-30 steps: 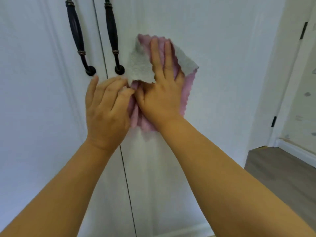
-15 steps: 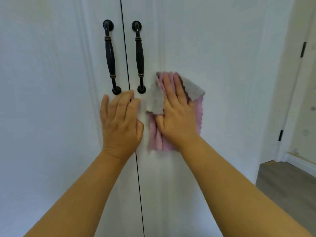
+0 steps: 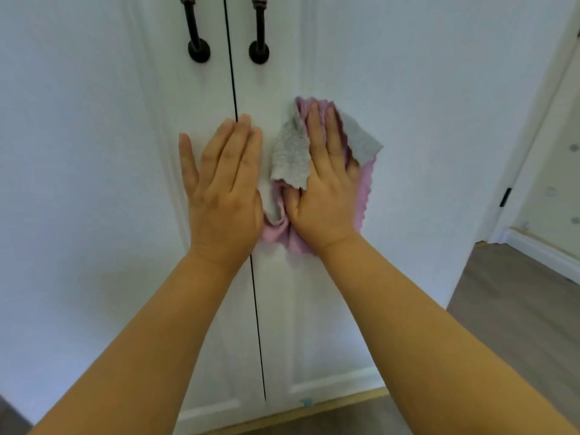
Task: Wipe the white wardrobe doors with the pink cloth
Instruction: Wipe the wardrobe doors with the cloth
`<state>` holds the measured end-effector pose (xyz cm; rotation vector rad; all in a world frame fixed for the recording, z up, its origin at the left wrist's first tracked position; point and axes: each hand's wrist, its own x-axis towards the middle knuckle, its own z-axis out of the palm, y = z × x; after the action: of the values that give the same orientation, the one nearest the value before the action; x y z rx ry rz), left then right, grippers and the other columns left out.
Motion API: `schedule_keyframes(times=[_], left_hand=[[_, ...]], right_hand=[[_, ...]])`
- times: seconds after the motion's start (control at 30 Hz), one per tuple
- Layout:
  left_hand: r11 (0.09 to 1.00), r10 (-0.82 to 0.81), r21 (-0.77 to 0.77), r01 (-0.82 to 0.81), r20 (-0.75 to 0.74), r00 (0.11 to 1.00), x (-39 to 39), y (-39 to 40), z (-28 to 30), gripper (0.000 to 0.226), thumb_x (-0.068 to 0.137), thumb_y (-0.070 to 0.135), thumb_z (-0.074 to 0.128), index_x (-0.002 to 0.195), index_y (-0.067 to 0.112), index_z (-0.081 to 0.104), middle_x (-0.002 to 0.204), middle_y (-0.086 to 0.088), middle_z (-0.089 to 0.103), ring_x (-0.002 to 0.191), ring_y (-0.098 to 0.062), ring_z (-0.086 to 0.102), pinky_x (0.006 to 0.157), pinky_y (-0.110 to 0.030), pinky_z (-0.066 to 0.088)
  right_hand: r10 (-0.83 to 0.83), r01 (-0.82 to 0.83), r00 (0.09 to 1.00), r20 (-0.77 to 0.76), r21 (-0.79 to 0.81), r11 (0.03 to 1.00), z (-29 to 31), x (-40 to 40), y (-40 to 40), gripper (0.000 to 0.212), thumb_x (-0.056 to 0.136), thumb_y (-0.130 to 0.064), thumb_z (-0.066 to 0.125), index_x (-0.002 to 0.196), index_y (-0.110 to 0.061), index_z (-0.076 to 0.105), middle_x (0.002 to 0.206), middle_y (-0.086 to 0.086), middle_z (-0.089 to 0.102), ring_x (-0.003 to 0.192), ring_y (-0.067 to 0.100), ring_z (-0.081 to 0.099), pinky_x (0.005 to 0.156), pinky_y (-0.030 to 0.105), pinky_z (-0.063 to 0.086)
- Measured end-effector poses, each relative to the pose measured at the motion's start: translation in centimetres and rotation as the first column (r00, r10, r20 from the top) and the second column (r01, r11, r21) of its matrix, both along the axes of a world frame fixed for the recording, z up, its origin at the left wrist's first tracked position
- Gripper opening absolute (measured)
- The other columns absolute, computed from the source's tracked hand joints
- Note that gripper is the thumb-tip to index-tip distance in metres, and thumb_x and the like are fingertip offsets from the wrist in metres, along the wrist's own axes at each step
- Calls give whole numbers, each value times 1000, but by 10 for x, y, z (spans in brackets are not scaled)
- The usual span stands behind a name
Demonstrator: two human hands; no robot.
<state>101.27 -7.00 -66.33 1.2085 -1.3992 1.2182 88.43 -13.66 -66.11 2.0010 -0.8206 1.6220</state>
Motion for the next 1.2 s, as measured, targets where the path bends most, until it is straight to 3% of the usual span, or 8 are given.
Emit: schedule_keyframes(times=[0.23,0.43,0.53,0.6,0.73,0.93,1.0,1.2], left_hand=[[990,5,141,13,-126,992,-25,11,-89,55,89,-5,51,144,1,49,153,-13,43,145,-30,34,120,-62,12],[956,50,294,-4,-148,988,-43,14,-135,66,91,-2,57,152,0,32,162,-16,25,151,-32,17,121,-60,8],[920,102,386,-58,-93,990,-39,18,-148,73,92,3,56,156,3,22,165,-13,13,153,-32,8,122,-59,6],[893,145,434,-121,-22,989,-33,18,-150,77,94,12,55,158,5,14,165,-12,3,153,-30,1,122,-58,4],[865,197,463,-191,36,980,-33,13,-155,81,100,33,49,159,6,0,164,-10,-14,151,-29,-16,121,-56,-7],[919,109,384,-86,-38,993,-26,4,-158,70,94,11,52,155,2,21,163,-16,17,153,-31,-3,121,-53,-10],[921,91,384,-70,-35,995,-26,5,-158,58,97,16,44,151,1,31,159,-20,28,152,-37,8,121,-54,-7],[905,130,414,-93,-62,990,-37,8,-153,67,100,21,41,158,4,12,164,-11,1,152,-27,-5,120,-54,-6]], right_hand=[[25,-5,988,-155,127,992,-152,-13,4,73,98,-28,61,156,-8,22,162,4,23,155,18,3,124,42,17],[3,26,958,-287,96,995,-196,-45,1,65,98,-45,57,155,-26,31,162,5,24,155,24,9,118,50,26],[-73,87,986,-151,89,992,-191,-63,-19,64,98,-38,50,156,-21,30,162,12,25,154,29,7,111,53,32],[-173,140,977,124,236,961,-178,-86,-39,61,101,-31,40,155,-7,26,160,26,25,152,40,9,113,60,27],[-297,152,900,321,406,901,-135,-92,-58,46,98,-30,37,114,3,65,120,26,64,135,50,43,117,65,12],[-83,82,996,12,39,996,-102,-6,-5,60,94,-41,59,147,-15,49,152,20,44,145,40,30,121,59,7],[-27,23,998,-62,-63,998,-97,-16,-13,54,94,-33,57,144,-15,53,150,20,47,144,38,32,120,49,19],[-111,110,994,-18,-74,991,-109,-60,-46,56,94,-29,43,145,-7,37,149,25,46,142,44,33,117,51,22]])
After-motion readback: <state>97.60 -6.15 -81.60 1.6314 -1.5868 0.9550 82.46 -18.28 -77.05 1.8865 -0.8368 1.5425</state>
